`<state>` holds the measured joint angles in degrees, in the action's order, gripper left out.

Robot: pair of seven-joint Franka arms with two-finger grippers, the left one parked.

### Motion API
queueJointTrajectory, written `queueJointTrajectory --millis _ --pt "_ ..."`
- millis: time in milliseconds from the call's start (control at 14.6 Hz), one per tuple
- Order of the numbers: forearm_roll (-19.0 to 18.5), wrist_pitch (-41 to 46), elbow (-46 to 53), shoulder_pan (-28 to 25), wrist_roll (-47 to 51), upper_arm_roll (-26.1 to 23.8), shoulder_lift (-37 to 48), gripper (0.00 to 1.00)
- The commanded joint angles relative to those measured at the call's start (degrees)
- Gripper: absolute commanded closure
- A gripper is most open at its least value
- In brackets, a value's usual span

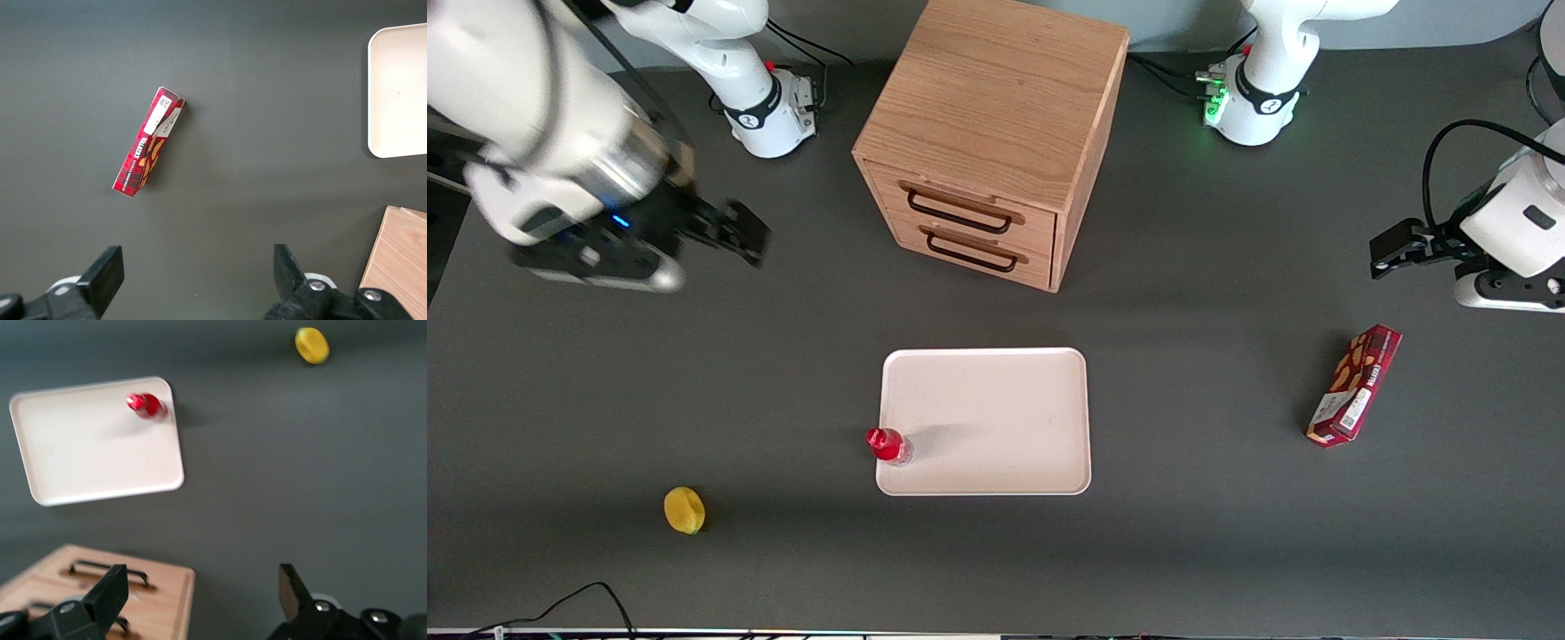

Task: Place coke bottle on tray

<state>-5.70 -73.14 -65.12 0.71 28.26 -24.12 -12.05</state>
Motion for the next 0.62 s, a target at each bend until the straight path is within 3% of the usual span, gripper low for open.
queueJointTrajectory --millis 0,274,548 --pt "6.8 -2.7 -21.4 1.0 -13.5 12.1 17.4 0.0" --pt "7.2 -9.0 -39.6 1.1 -18.5 16.6 31.3 0.0" --pt "8.0 -8.8 -38.5 1.1 -18.2 17.0 30.5 0.0"
